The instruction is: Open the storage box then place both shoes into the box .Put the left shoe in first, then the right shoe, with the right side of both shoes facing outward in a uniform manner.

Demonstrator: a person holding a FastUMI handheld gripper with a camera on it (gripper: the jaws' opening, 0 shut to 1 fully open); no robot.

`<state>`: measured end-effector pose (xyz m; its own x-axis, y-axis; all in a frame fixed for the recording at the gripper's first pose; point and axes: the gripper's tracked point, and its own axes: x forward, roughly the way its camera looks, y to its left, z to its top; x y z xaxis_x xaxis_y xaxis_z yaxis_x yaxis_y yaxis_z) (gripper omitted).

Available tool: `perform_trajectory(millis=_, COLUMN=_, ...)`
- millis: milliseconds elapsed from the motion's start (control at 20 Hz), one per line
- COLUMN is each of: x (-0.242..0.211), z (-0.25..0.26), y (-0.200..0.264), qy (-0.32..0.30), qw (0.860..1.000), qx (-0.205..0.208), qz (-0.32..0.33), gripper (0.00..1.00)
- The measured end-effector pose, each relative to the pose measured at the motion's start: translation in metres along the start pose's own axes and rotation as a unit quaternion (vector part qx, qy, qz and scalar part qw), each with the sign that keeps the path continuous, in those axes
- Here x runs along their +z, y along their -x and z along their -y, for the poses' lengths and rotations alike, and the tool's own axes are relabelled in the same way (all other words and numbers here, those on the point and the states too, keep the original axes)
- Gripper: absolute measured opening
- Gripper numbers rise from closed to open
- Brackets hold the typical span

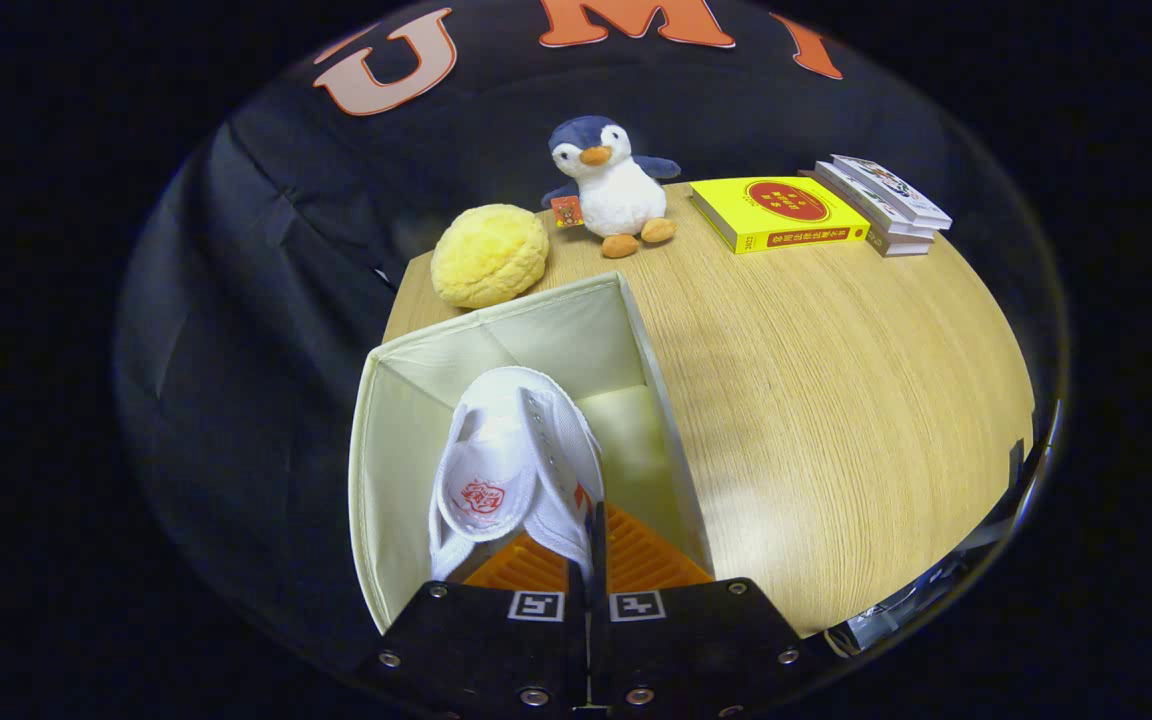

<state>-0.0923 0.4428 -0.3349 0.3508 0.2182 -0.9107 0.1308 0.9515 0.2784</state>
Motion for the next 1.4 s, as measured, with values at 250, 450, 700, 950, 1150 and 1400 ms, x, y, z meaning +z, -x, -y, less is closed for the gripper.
perform_trajectory(millis=250, x=0.010, z=0.005, y=-0.002, qy=0.007, qw=0.999, qx=-0.017, qz=0.031, gripper=0.02)
perform_trajectory(millis=450, x=0.016, z=0.000, y=0.006, qy=0.049, qw=0.997, qx=-0.019, qz=0.056, gripper=0.02)
perform_trajectory(millis=700, x=0.020, z=0.000, y=0.009, qy=0.122, qw=0.989, qx=-0.016, qz=0.085, gripper=0.03)
perform_trajectory(millis=950, x=0.012, z=-0.002, y=0.014, qy=0.130, qw=0.989, qx=0.021, qz=0.070, gripper=0.08)
perform_trajectory(millis=1150, x=0.029, z=-0.014, y=0.038, qy=0.111, qw=0.985, qx=0.091, qz=0.094, gripper=0.12)
perform_trajectory(millis=1400, x=0.071, z=0.014, y=0.075, qy=0.097, qw=0.976, qx=0.116, qz=0.154, gripper=0.30)
